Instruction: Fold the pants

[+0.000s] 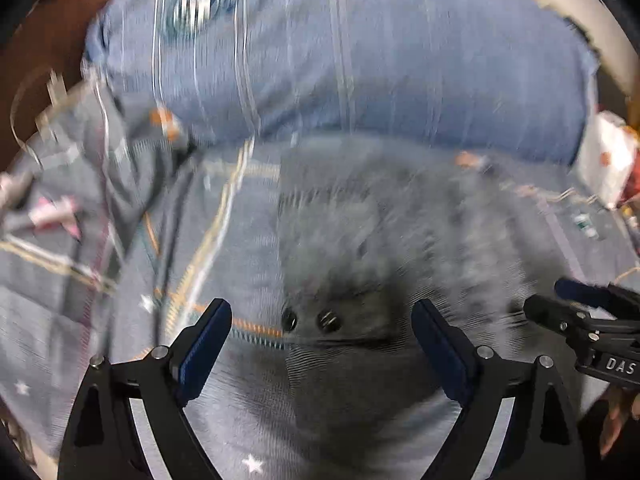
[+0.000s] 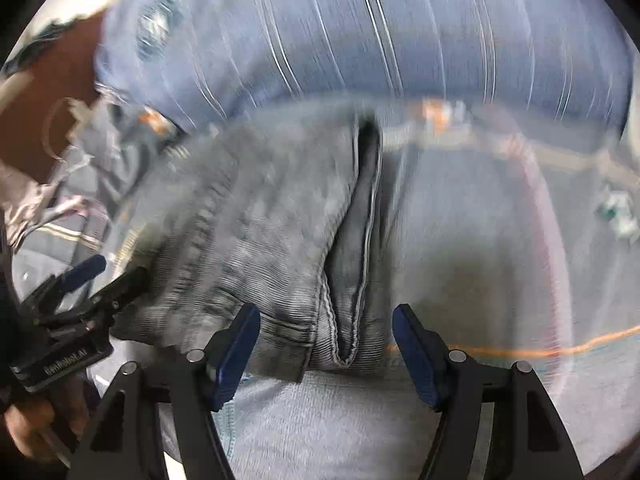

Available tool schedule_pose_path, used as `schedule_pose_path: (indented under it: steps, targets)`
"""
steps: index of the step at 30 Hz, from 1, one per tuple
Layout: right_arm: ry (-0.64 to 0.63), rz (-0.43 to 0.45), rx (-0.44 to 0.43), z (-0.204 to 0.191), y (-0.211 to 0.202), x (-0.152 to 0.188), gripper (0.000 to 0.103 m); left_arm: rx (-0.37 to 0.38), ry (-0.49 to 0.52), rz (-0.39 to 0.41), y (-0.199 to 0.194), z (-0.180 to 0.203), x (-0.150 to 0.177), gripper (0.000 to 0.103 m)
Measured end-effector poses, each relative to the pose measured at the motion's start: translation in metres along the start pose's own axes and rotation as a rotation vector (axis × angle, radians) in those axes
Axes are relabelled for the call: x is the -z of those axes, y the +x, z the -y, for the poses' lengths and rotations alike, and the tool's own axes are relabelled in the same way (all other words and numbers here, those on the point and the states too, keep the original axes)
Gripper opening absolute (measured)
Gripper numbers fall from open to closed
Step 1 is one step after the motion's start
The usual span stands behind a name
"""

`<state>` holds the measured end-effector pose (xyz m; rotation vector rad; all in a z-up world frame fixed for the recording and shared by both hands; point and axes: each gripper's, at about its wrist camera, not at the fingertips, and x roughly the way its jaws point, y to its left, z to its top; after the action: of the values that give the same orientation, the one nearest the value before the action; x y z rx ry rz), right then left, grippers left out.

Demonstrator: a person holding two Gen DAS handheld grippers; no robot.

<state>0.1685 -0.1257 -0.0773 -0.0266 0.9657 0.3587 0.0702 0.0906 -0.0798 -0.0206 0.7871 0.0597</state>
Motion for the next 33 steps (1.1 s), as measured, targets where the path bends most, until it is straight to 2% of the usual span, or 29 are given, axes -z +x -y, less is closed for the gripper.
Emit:
schedule_pose_path:
  steps: [2, 5, 8, 13, 21, 24, 31, 33]
  targets:
    - [-0.005, 0.087, 0.007, -0.003, -0.033, 0.001, 0.082, -0.017, 0.006, 0.114, -0.038, 0.007, 0.002, 0.093]
    - [-0.025, 0.214, 0.021, -0.011, -0.084, 0.01, 0.097, 0.018, 0.03, 0.165, -0.07, 0.017, 0.006, 0.093]
    - [-0.052, 0.262, 0.05, -0.017, -0.108, 0.021, 0.102, 0.009, 0.044, 0.2, -0.093, 0.023, 0.019, 0.093]
    - [-0.088, 0.221, 0.063, -0.023, -0.116, 0.04, 0.102, 0.047, 0.014, 0.183, -0.1, 0.025, 0.032, 0.093]
    - [-0.149, 0.088, 0.101, -0.037, -0.096, 0.064, 0.102, 0.064, -0.012, 0.167, -0.113, 0.02, 0.04, 0.093]
    - [-0.132, 0.091, 0.085, -0.039, -0.094, 0.062, 0.102, 0.093, -0.055, 0.142, -0.113, 0.011, 0.04, 0.093]
    - [-0.137, 0.096, 0.076, -0.05, -0.09, 0.052, 0.102, 0.07, -0.097, 0.114, -0.107, -0.003, 0.038, 0.093]
    - [-0.138, 0.087, 0.073, -0.052, -0.085, 0.051, 0.102, 0.084, -0.085, 0.119, -0.106, -0.003, 0.038, 0.099]
